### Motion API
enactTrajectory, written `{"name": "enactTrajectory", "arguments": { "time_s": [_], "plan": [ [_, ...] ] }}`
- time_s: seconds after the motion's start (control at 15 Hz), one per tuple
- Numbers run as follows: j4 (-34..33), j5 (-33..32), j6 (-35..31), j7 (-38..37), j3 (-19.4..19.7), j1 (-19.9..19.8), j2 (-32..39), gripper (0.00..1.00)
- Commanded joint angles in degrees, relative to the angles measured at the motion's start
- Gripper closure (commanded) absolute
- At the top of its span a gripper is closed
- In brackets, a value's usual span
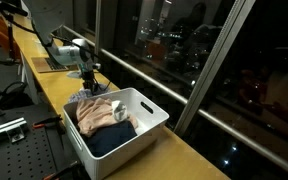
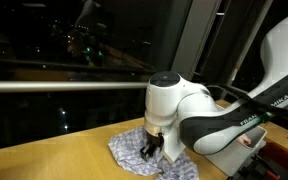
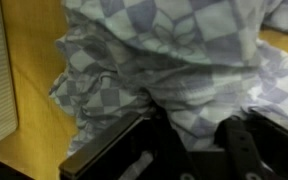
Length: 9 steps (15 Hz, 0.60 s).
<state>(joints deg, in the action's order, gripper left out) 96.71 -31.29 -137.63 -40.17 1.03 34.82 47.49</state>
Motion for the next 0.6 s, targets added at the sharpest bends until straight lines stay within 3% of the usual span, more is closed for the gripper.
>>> {"name": "enactTrajectory", "arguments": {
  "time_s": [0.0,0.53],
  "plan": [
    [5.6,-0.1,0.7,-2.6,1.6,3.0,-6.0,1.0],
    [15.6,-1.9,9.7,-6.8,0.6,4.8,-22.0,0.96]
  ]
}}
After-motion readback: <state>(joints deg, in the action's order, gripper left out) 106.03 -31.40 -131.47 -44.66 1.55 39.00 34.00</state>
